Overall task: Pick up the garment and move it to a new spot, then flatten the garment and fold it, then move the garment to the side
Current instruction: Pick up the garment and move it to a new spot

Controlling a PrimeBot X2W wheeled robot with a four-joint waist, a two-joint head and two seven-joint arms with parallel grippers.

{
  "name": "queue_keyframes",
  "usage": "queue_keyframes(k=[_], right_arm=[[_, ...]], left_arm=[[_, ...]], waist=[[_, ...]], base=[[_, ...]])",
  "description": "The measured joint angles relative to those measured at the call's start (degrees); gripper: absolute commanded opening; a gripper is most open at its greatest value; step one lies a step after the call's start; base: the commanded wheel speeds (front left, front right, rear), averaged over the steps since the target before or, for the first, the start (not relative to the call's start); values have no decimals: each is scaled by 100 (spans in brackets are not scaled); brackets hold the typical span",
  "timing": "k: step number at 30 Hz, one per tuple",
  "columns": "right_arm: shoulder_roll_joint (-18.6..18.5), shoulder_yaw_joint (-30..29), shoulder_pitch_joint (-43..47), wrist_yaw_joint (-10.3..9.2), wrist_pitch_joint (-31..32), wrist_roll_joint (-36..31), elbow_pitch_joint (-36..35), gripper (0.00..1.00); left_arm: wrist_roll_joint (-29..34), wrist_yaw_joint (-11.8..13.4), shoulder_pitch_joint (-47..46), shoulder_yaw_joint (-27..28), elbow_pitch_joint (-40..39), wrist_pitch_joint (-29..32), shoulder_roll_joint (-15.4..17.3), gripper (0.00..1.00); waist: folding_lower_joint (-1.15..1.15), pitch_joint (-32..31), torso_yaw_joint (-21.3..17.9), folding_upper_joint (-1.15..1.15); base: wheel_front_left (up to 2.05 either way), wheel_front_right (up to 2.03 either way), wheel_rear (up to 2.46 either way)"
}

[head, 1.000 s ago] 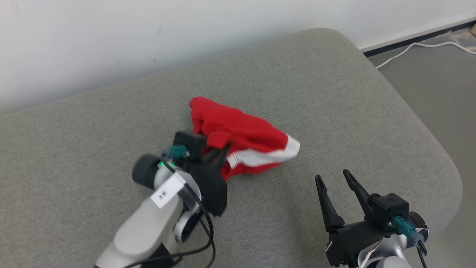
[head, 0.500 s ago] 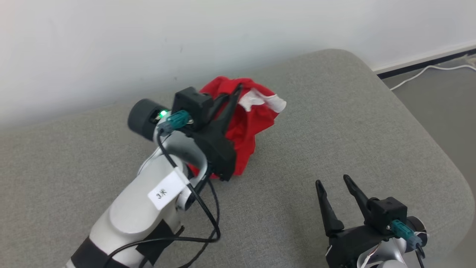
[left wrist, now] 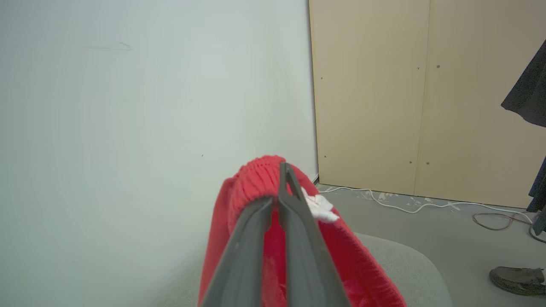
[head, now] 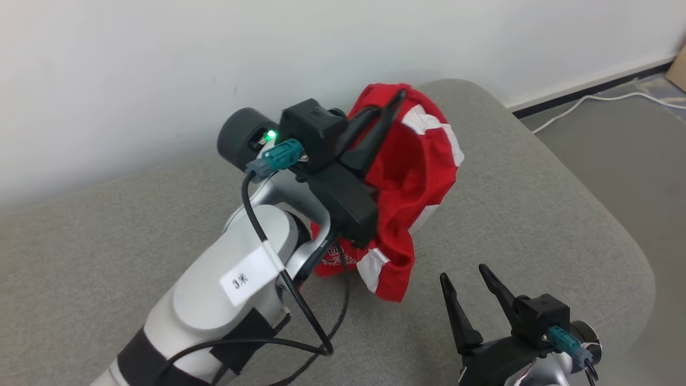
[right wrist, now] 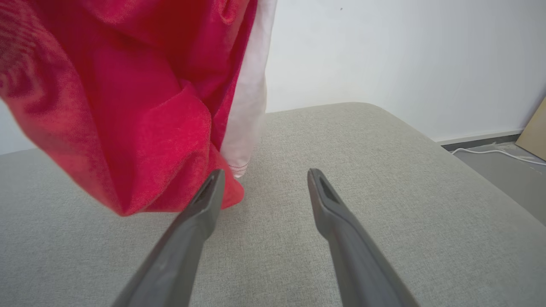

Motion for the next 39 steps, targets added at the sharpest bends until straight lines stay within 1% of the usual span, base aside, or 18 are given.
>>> queue_keyframes(k=[1, 3, 5, 8, 10, 11, 14, 16, 20, 27, 28, 29, 30, 39], right_arm=[[-4, -9, 40, 0, 0, 1, -11, 100], [-23, -63, 111, -2, -2, 4, -58, 100], [-78, -164, 179, -4, -8, 7, -125, 100], [-134, -299, 258, -12, -12, 22, -168, 100], [-151, -344, 275, -13, -15, 31, -183, 100], [-160, -363, 275, -13, -18, 32, -209, 100], [-192, -433, 277, -19, -58, 33, -298, 100], [-214, -460, 279, -19, -58, 33, -331, 100], [-214, -452, 271, -19, -57, 32, -359, 100], [-171, -355, 177, -19, -38, 29, -352, 100], [-166, -344, 138, -19, -7, 27, -347, 100], [-165, -331, 109, -19, -5, 22, -344, 100], [-164, -309, 94, -19, -2, 19, -339, 100], [-151, -280, 20, -19, 46, 3, -254, 100]], left_arm=[[-9, 31, 27, 40, 30, 34, 25, 0], [-12, 86, 188, 109, 112, 112, 208, 0], [-12, 158, 477, 186, 292, 241, 608, 0], [-3, 342, 998, 296, 586, 401, 1213, 0], [-5, 437, 1335, 376, 654, 450, 1483, 0], [-15, 463, 1490, 427, 658, 449, 1566, 0], [-54, 535, 1845, 501, 643, 453, 1677, 0], [-87, 535, 2012, 527, 646, 454, 1706, 0], [-258, 539, 2111, 627, 703, 454, 1712, 0], [-446, 578, 2296, 793, 1023, 498, 1777, 0], [-478, 577, 2329, 800, 1065, 498, 1778, 5], [-506, 576, 2354, 806, 1103, 497, 1777, 30], [-570, 576, 2377, 826, 1112, 495, 1779, 100], [-737, 573, 2453, 985, 1171, 312, 1695, 100]], waist=[[0, 10, -31, 0], [0, 55, -71, 0], [0, 120, -83, 0], [1, 207, -34, 1], [1, 243, 44, 0], [0, 259, 90, 0], [1, 307, 245, 0], [1, 340, 365, 0], [1, 406, 624, 0], [1, 500, 1052, 0], [1, 507, 1100, 0], [1, 511, 1142, 0], [1, 514, 1176, 0], [1, 465, 1235, 0]], base=[[0, 0, 0], [0, 0, 0], [0, 0, 0], [0, 0, 0], [0, 0, 0], [0, 0, 0], [0, 0, 0], [0, 0, 0], [0, 0, 0], [0, 0, 0], [0, 0, 0], [0, 0, 0], [0, 0, 0], [0, 0, 0]])
